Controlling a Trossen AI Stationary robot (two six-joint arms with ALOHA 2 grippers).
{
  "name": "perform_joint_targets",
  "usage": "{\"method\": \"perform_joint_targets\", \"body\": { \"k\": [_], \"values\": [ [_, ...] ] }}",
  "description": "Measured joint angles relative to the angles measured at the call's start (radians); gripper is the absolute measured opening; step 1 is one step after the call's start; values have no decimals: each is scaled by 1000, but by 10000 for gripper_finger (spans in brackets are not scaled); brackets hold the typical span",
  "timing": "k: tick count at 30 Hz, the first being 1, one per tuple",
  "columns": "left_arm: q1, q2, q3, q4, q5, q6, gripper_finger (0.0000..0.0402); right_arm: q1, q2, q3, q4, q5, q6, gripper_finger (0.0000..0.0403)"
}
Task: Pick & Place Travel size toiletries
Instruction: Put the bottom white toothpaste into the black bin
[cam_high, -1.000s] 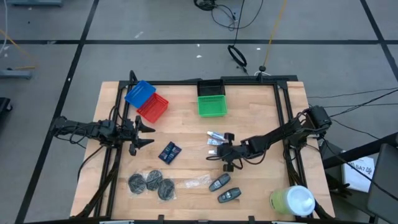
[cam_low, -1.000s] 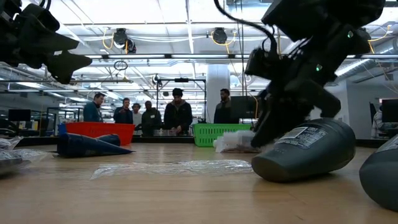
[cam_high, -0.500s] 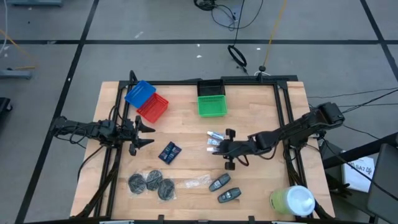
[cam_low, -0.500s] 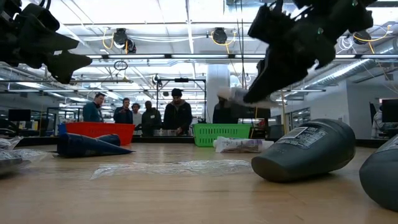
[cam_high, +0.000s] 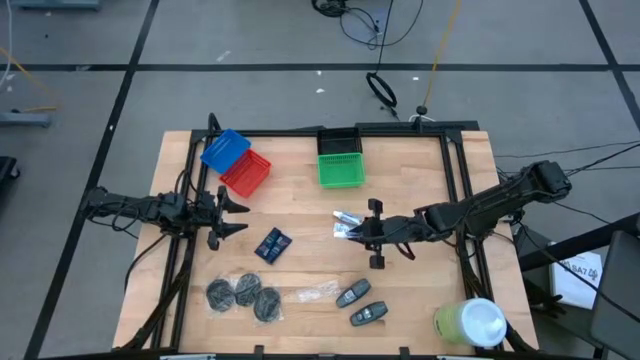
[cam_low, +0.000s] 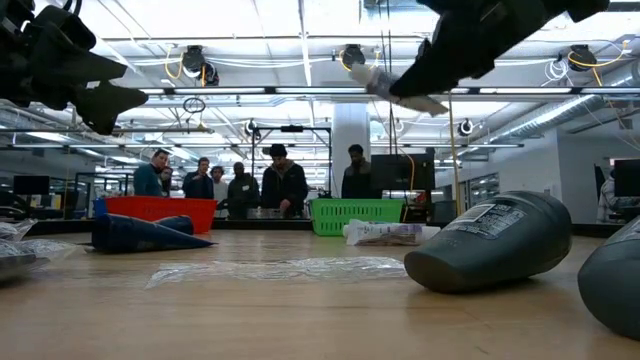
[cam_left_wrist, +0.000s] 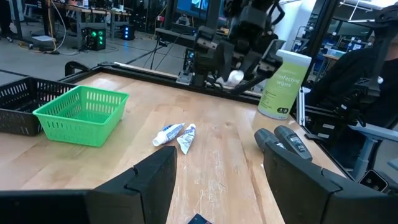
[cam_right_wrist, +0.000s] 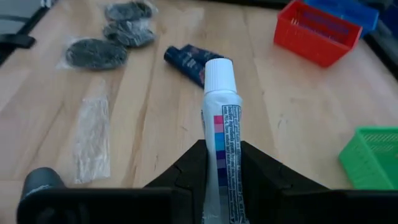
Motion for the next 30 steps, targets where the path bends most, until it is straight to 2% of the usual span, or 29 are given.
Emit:
{"method": "perform_joint_targets", "body": {
  "k": [3, 7, 11, 21, 30],
  "values": [
    [0, 0, 0, 0, 0, 0, 237, -5, -37, 0, -1, -51, -4, 72],
    [0, 0, 0, 0, 0, 0, 237, -34, -75, 1, 7, -220, -4, 72],
    [0, 0, 0, 0, 0, 0, 237, -68, -83, 1, 52, -289, -33, 72],
    [0, 0, 0, 6, 0, 0, 237, -164, -82, -94, 338, -292, -116, 72],
    [0, 0, 0, 6, 0, 0, 237, -295, -82, -124, 388, -292, -135, 73]
  ]
}}
